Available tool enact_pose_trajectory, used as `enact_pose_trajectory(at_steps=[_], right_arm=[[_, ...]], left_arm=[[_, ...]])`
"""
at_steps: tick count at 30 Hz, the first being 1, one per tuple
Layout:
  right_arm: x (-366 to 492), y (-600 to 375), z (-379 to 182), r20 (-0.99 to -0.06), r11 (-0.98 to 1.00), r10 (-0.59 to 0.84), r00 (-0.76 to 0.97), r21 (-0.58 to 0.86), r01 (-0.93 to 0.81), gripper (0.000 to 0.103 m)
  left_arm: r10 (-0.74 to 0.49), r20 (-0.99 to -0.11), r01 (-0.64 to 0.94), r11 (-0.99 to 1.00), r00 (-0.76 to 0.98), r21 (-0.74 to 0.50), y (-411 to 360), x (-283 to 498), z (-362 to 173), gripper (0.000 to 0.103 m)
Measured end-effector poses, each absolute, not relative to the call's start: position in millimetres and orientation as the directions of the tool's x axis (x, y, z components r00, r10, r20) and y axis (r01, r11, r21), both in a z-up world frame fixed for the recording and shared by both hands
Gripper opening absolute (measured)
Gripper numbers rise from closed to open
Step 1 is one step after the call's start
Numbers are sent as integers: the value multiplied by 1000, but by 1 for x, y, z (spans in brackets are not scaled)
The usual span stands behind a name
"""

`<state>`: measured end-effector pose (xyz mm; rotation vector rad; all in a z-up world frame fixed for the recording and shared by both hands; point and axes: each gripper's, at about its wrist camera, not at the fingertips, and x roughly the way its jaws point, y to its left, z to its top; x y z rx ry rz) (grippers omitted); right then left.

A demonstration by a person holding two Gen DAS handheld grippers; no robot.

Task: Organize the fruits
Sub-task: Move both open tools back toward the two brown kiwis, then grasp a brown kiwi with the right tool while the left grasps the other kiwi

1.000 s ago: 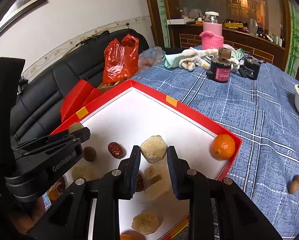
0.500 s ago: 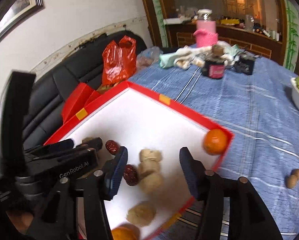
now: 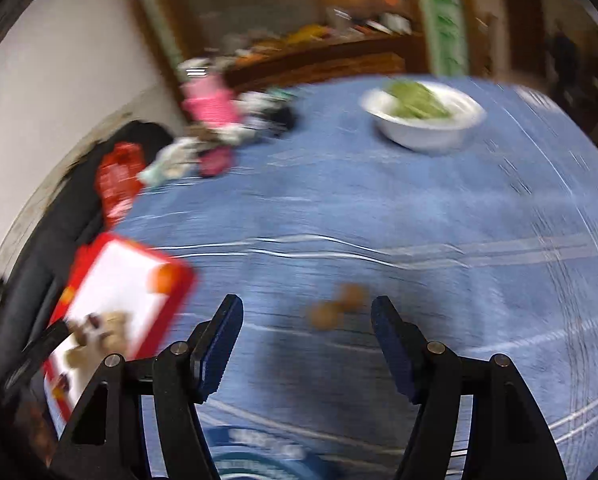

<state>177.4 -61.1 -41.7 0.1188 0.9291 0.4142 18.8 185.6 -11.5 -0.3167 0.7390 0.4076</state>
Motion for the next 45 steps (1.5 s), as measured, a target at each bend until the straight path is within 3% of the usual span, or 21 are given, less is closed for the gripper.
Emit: enact_pose_trajectory(at_steps=[2,12,17,19,21,36,42,45], right_arm=[[188,-69,-48,-772,926,372,515,269,-265,64],[213,-43,-66,-826,934,346,445,260,-245,21],[223,-55,-76,-817,884,465,342,409,-226,23],[223,-50,-74,-826,891,450,338,389,-234,23],[220,-43,-73,-827,899,428,365,350,-262,22],[182,-158,-56,-644,871,465,608,456,-183,23],[185,-168,-52,-581,831,521,626,512,-217,23],[186,-163,-53,-583,830,526,620,510,-224,23]], left_arm=[[215,-703,-420,898,678,-130,172,22,-13,74],[191,-721,-385,916,666,-113,148,25,-21,74],[172,-725,-351,931,667,-102,131,33,-21,74],[159,-727,-334,937,668,-102,123,36,-21,74],[161,-724,-318,944,671,-85,115,36,-20,74],[75,-726,-147,989,684,-36,29,108,-27,73],[88,-740,-144,989,667,-13,9,143,-41,73],[93,-757,-149,989,647,-6,6,155,-50,63]])
